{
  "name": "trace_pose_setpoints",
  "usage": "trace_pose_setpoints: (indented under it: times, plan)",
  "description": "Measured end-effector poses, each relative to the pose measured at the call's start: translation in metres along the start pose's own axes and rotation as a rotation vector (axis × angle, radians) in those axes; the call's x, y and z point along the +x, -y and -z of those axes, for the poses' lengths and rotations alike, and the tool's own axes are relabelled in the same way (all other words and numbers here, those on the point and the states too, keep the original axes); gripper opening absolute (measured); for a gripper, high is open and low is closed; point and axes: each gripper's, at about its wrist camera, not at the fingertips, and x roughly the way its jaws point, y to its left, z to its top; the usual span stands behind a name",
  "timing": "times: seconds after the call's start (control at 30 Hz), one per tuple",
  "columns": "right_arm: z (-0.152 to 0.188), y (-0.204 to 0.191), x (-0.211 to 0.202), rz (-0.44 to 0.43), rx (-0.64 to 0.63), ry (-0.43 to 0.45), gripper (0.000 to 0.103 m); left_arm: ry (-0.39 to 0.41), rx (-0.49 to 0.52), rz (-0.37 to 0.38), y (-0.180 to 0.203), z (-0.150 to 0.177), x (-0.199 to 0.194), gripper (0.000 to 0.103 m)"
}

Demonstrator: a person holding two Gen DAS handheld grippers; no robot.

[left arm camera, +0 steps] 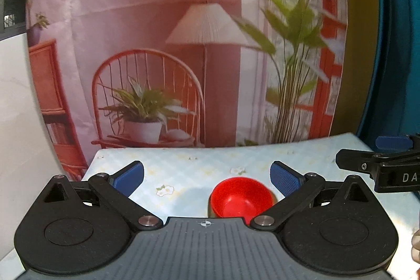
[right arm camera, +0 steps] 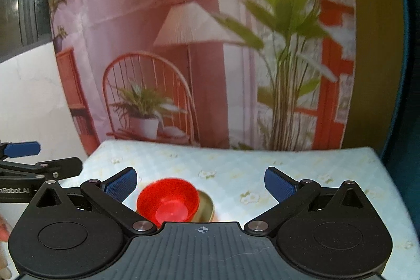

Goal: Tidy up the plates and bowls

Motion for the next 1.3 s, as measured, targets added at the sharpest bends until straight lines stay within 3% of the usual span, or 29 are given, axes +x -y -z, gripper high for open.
trace_pose_setpoints:
  times: [0.23, 0.33, 0.43, 0.7, 1.3]
  plan:
    - [-0.014, -0.004, -0.047, 0.036, -0.012, 0.064, 0.103, 0.111, 0.06, -0.129, 0.015, -0.011, -0.046, 0.103]
    - [-0.017, -0.005, -0.063, 0.033, -0.008, 0.073, 0.103, 0.142, 0.08, -0.105, 0.02, -0.019, -0.064, 0.103]
    - [-0.02, -0.004, -0.079, 0.02, -0.013, 0.094, 0.103, 0.126, 0.081, -0.068, 0.026, -0.025, -0.077, 0.103]
    - [-0.02, 0.005, -0.094, 0.023, 0.023, 0.104, 0.103, 0.145, 0.049, -0.06, 0.031, -0.019, -0.094, 0.103]
    - [-0.016, 0.001, -0.103, 0.069, 0.013, 0.132, 0.103, 0.13, 0.046, -0.176, 0.025, -0.015, -0.09, 0.103]
